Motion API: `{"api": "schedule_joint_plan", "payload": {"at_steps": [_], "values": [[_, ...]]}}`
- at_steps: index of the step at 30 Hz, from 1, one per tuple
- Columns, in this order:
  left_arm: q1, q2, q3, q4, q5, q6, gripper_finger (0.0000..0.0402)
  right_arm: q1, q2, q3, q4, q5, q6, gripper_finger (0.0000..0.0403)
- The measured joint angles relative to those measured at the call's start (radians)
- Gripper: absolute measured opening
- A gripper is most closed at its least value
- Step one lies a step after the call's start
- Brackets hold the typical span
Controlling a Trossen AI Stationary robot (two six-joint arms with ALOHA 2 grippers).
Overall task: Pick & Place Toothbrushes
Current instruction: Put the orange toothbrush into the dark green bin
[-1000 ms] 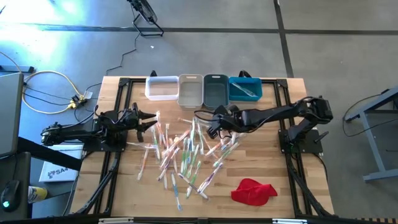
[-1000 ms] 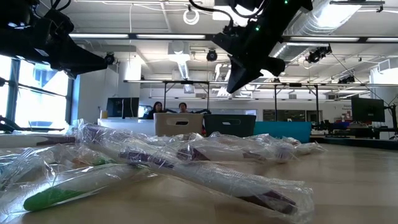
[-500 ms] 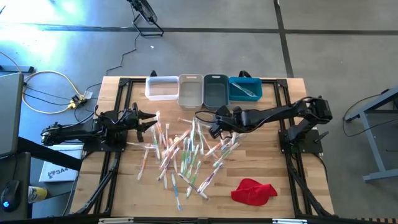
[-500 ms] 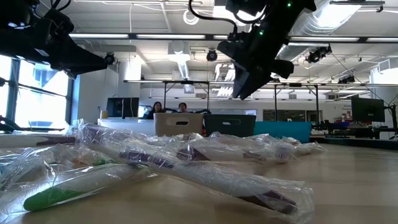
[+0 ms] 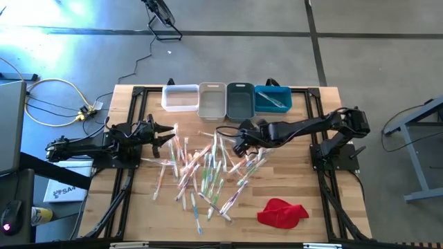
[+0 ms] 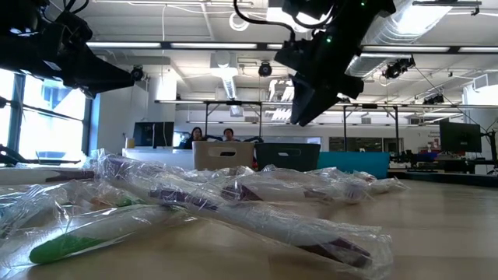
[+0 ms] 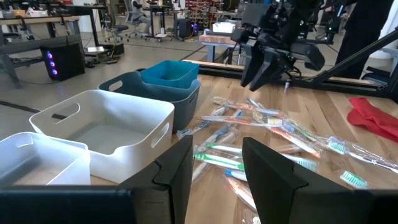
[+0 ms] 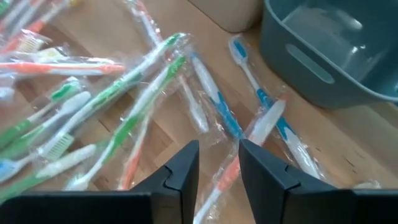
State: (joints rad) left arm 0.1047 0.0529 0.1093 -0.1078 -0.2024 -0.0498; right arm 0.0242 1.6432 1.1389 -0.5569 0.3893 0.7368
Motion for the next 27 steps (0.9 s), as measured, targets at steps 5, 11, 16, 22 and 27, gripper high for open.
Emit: {"api": "schedule_joint_plan", "payload": {"at_steps": [5,11,16,22,27], "values": [[0.0,0.0,0.0,0.0,0.0,0.0,0.0136,0.0,0.0,0.0,0.038,-0.007,0.002,0.0107],[0.0,0.0,0.0,0.0,0.0,0.0,0.0136,0.0,0.0,0.0,0.038,-0.018,0.011,0.0107],[0.0,0.0,0.0,0.0,0.0,0.0,0.0136,-0.001,-0.001,-0.02,0.037,-0.019,0.07,0.0107],[0.0,0.0,0.0,0.0,-0.002,0.0,0.0136,-0.001,-0.001,-0.067,0.039,-0.017,0.212,0.0107],[0.0,0.0,0.0,0.0,-0.002,0.0,0.0136,-0.001,-0.001,-0.109,0.042,-0.019,0.239,0.0107]]}}
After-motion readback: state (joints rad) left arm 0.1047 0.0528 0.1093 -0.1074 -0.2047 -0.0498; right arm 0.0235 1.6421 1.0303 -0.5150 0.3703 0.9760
